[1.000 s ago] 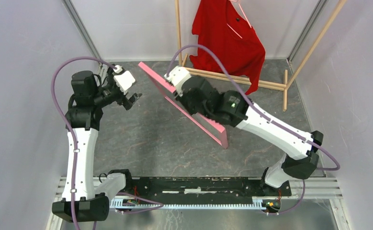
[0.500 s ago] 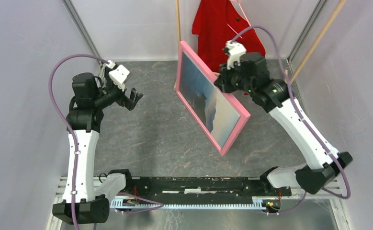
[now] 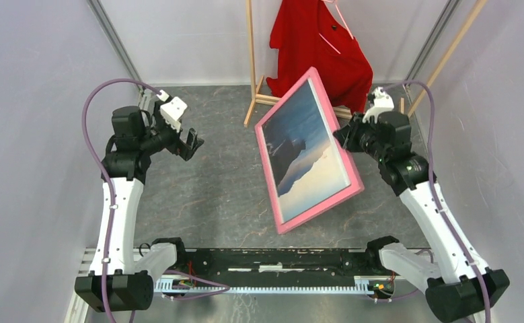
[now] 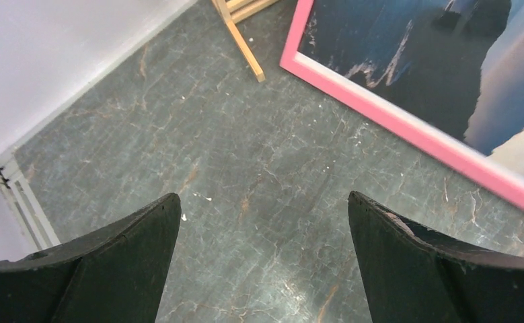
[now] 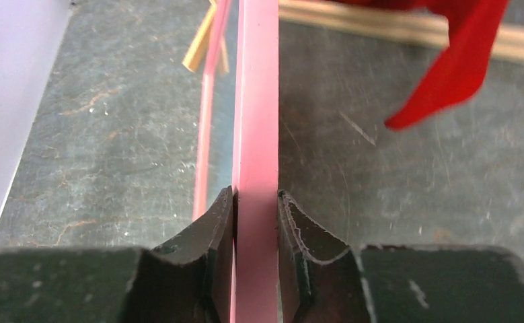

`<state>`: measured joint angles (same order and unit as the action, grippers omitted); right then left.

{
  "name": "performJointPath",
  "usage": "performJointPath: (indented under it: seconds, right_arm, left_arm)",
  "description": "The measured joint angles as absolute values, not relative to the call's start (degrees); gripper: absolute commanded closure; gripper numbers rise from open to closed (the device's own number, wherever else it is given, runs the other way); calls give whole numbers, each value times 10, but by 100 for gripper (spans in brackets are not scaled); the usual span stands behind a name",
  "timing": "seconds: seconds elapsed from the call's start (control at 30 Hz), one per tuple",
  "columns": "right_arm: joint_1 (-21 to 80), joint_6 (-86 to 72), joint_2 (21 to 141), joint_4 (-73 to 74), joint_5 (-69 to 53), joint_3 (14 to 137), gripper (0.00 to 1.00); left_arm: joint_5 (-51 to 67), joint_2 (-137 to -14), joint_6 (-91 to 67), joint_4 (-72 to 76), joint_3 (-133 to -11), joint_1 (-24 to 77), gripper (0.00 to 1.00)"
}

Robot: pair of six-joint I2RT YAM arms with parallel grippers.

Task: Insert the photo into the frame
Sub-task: Turn over the photo frame at the center of the board.

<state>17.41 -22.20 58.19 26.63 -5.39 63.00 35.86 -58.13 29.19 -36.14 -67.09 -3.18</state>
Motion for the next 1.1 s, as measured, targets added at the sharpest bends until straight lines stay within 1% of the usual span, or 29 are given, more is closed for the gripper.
performJointPath:
  seconds: [0.2,0.4,0.63,0.67,0.7,0.73,0.77,0.8,0.83,0.87,0.9,0.93,1.1]
  right_arm:
    - [168,-295,525,257,-45,478,100]
    - [171,-346,450,258,-27,326,100]
    - [171,-354,442,244,-15,312,100]
    - [171,-352,444,240,-14,312,99]
    - [171,-350,445,236,-14,311,96]
    - [171,-346,448,233,-13,310,89]
    - [171,-343,450,232,-13,310,78]
    - [171,-339,453,230,-11,310,62]
    - [171,-332,455,227,-9,309,51]
    - [171,-324,458,223,-5,307,35]
    - [171,-325,459,220,-1,306,17]
    - [171,-312,461,213,4,302,3]
    - [171,-285,471,159,59,275,2]
  left_arm:
    - [359,-586,295,-382,-642,-32,0]
    - [361,-592,299,-407,-640,-32,0]
    - [361,-592,305,-418,-636,-32,0]
    - [361,-591,305,-418,-634,-32,0]
    - [361,-591,305,-420,-632,-32,0]
    - [361,-591,305,-420,-630,-32,0]
    - [362,-591,305,-420,-628,-32,0]
    - [362,-591,305,-420,-626,-32,0]
    - [362,-591,305,-420,-623,-32,0]
    - [362,-592,305,-419,-618,-32,0]
    - [361,-594,305,-418,-614,-32,0]
    - [361,-597,305,-416,-607,-32,0]
    - [333,-648,295,-367,-539,-32,0]
